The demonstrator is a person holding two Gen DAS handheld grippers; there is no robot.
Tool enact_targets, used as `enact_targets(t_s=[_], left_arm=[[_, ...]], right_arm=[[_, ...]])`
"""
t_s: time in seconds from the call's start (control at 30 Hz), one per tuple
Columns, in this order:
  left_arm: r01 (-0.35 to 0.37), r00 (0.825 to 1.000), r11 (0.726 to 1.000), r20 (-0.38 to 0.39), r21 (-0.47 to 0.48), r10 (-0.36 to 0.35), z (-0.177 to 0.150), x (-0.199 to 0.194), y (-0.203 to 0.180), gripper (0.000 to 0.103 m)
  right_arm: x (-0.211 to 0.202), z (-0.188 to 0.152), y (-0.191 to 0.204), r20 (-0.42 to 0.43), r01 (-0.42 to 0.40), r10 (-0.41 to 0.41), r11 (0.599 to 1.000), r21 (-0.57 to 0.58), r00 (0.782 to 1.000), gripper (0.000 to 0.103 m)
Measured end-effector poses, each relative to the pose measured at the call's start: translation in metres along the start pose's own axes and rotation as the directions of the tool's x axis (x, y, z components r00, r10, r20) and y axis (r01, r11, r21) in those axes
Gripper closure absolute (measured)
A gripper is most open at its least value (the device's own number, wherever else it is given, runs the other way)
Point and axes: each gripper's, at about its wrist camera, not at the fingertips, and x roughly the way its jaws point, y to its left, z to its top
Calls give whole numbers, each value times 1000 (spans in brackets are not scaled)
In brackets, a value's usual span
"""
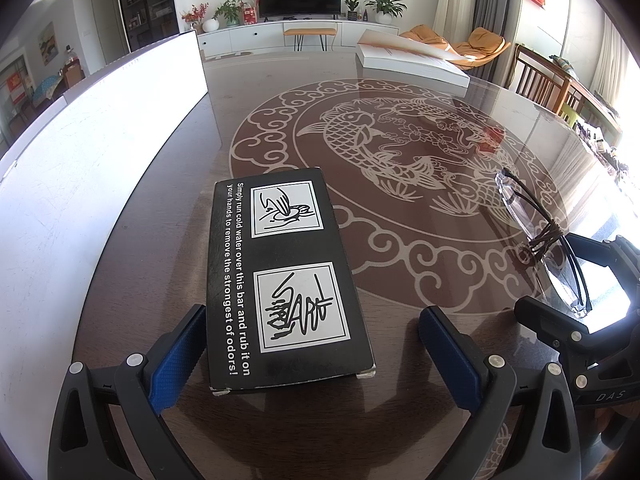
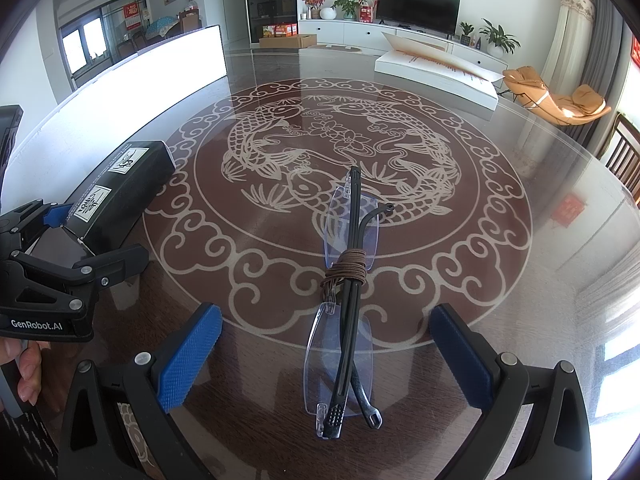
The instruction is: Organize objects
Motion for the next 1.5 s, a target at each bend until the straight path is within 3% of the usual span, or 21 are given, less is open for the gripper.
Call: enact_targets(t_s=[0.4,0.57,0.77,0.83,0.87,0.9,0.93,0.97,1.0,1.1,1.33,1.5], left_arm=[[17,1000,1000,-5,4,-17,-1,-1,1,0],[104,994,993,25,-61,-103,-2,-9,16,0],[63,998,998,14,-31,-63,-1,-6,9,0],[80,997,996,22,-41,-79,-1,-7,11,0],[98,995,993,41,-59,-96,-1,-10,15,15],[98,994,992,57,-79,-93,0,-13,20,24],[104,993,989,68,-101,-98,0,-15,26,40],[140,988,982,76,-130,-131,0,-16,32,42],[162,985,975,87,-151,-150,0,-18,37,43],[198,974,965,146,-173,-173,0,-32,43,46],[263,925,942,333,-208,-185,-11,-95,60,46],[267,893,928,428,-260,-136,-20,-140,90,46]], right_arm=[[0,0,0,0,0,0,1000,0,1000,0],[1,0,0,-9,-8,8,1000,-8,1000,0],[15,23,-6,-179,-65,48,994,-89,983,0],[18,31,-9,-220,-74,50,992,-99,974,6],[16,34,-11,-224,-75,51,992,-101,973,19],[14,36,-13,-223,-73,49,992,-99,974,40],[11,38,-16,-221,-68,47,994,-91,974,53],[9,39,-19,-223,-70,51,995,-78,974,76],[8,40,-21,-224,-87,73,995,-56,972,90],[-1,39,-24,-197,-113,107,993,-17,974,91],[-60,60,-4,-61,-178,176,984,-31,983,91],[-94,98,30,32,-254,256,965,-66,966,91]])
